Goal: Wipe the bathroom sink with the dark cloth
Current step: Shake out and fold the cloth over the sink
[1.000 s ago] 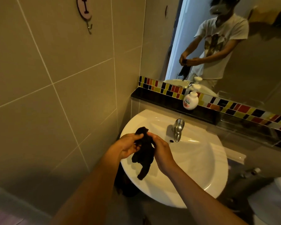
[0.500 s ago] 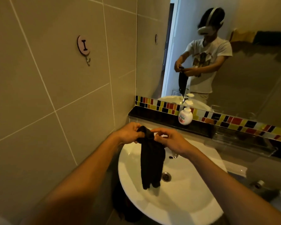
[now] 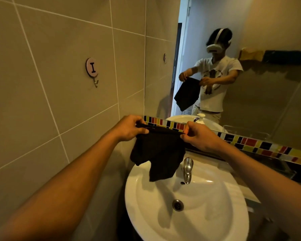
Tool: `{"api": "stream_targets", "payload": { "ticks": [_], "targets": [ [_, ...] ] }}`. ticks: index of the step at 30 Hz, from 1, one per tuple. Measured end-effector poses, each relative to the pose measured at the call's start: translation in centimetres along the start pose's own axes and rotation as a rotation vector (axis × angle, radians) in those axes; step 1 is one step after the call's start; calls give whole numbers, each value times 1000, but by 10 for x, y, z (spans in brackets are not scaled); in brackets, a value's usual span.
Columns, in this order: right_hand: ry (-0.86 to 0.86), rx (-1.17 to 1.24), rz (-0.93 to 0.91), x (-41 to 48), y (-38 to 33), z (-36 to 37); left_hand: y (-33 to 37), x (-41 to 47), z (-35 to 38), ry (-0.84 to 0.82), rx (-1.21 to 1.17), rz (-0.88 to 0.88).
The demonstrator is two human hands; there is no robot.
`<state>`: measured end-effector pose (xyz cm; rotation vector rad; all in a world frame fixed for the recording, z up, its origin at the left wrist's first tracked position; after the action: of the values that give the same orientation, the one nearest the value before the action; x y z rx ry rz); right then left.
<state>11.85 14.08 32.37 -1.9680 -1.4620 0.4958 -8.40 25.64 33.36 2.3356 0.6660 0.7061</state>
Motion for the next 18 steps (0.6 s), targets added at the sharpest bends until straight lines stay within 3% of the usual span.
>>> {"api": "stream_targets", "payload": {
  "ticks": [6,9,12,16,18],
  "targets": [
    [-120,-485,-79,9,-3,12,13,6,-14,108,9,65],
    [-213,-572,-13,8,12,23,12,4,-13,145,-4,66],
    [-222,-473,53,4,31,28,4,-1,-9,107,-26,53],
    [-155,-98,180,-4,52,29,-7,-9,-13,128,-109,-2],
    [-114,-164,150,-7,57,31,-13,-12,-17,151,-144,-25]
  ]
}}
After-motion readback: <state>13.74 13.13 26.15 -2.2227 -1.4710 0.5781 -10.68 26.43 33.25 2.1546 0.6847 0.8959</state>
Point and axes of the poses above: each hand's wrist, its own x-axis towards the middle knuckle, its own z-axis out of the palm, y = z × x, the point moved 8 cm from there along x, towards the middle knuckle, and after that the axes turned 14 degrees about z, right-handed, at the moved point
